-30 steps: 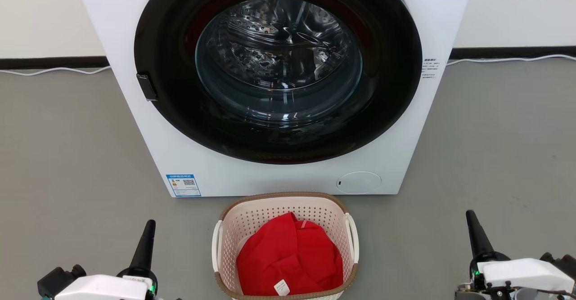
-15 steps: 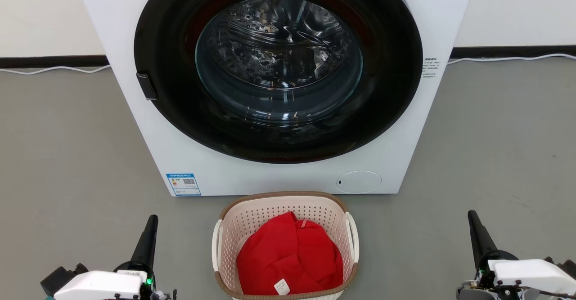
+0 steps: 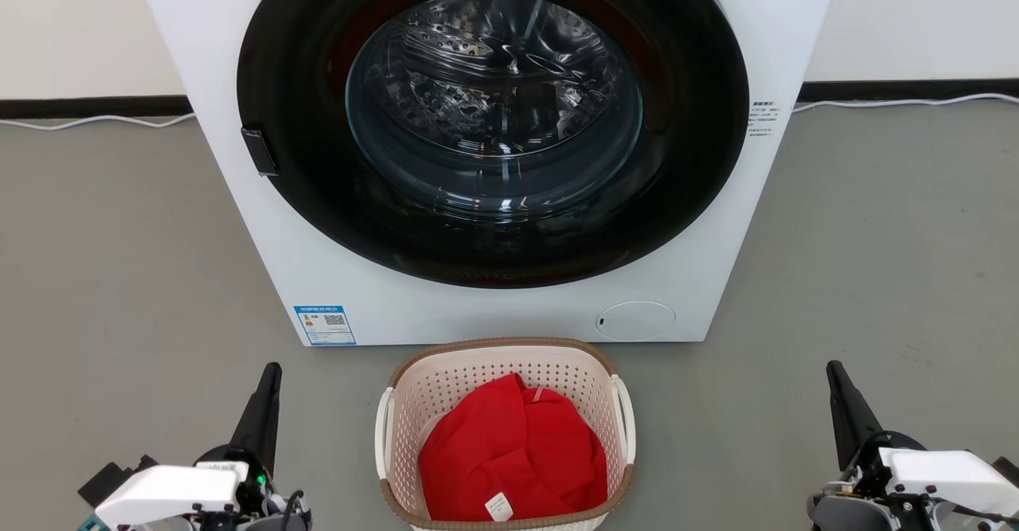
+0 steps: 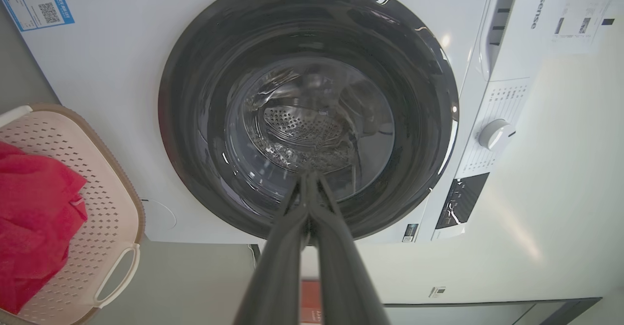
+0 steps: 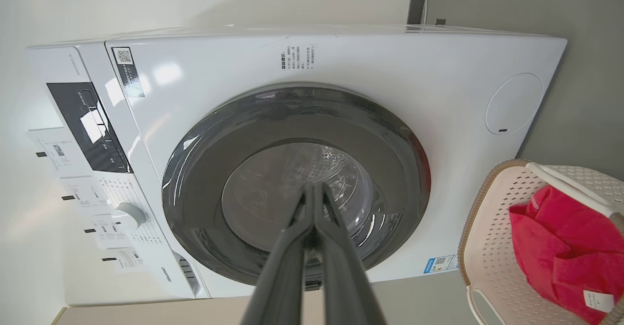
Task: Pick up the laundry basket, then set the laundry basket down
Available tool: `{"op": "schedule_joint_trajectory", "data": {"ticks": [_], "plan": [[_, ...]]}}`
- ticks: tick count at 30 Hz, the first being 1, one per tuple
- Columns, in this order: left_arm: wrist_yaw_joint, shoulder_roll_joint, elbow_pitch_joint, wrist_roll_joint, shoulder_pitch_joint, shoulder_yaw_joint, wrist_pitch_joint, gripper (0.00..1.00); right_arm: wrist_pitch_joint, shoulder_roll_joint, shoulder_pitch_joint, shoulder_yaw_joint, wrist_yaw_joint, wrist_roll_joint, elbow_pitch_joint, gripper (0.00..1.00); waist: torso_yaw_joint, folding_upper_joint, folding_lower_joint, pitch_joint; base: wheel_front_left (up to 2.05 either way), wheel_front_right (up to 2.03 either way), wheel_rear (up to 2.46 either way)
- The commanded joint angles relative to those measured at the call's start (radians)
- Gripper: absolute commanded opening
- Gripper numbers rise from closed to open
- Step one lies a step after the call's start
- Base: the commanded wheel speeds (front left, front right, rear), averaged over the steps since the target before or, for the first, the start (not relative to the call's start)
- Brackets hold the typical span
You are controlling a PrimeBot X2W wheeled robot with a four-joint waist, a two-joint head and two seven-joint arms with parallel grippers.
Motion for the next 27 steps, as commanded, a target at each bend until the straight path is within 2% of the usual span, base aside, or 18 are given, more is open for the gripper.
{"op": "schedule_joint_trajectory", "data": {"ticks": [1,27], "plan": [[-0.002,0.002,-0.020,-0.030,-0.058,0.037,0.009,0.00,0.019,-0.007,-0.058,0.017,0.007,0.038,-0.030,0.00,0.000,0.0000,0.0000,0.000,0.00,0.00,0.00],[-0.002,0.000,-0.020,-0.030,-0.059,0.040,0.012,0.00,0.020,-0.007,-0.058,0.016,0.007,0.041,-0.030,0.00,0.000,0.0000,0.0000,0.000,0.00,0.00,0.00]]}}
